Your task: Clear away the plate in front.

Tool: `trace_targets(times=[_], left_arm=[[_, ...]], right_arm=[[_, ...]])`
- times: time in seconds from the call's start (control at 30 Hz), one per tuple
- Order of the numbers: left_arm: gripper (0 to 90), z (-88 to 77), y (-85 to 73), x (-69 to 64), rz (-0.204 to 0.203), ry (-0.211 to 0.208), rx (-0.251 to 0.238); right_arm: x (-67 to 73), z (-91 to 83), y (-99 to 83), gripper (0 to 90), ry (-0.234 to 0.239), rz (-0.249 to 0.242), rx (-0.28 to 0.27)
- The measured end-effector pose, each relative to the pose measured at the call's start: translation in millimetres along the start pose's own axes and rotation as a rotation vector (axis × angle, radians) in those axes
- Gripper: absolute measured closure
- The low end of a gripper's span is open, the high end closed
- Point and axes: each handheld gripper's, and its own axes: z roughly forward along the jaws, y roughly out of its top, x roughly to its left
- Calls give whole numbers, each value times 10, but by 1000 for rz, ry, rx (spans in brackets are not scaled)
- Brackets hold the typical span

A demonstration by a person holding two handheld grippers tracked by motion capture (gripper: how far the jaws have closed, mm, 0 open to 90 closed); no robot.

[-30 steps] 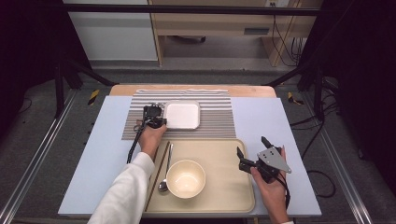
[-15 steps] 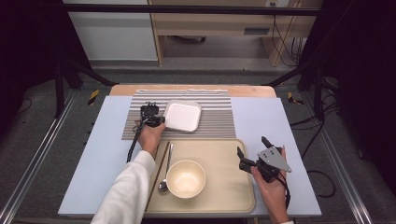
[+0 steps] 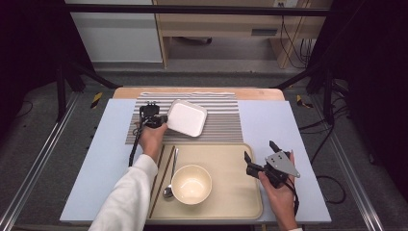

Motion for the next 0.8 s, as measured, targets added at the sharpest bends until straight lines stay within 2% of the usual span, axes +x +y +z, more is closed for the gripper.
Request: trace_targets(times=[0.4,0.8], left_arm=[[884,-85,29,-30,28,3,-27],[884,-201,64,-121,61,-18,-61]], right_arm=[[-3,0,1,72,-2,-2,-1],[-3,1,3,68,-8,3,-1]])
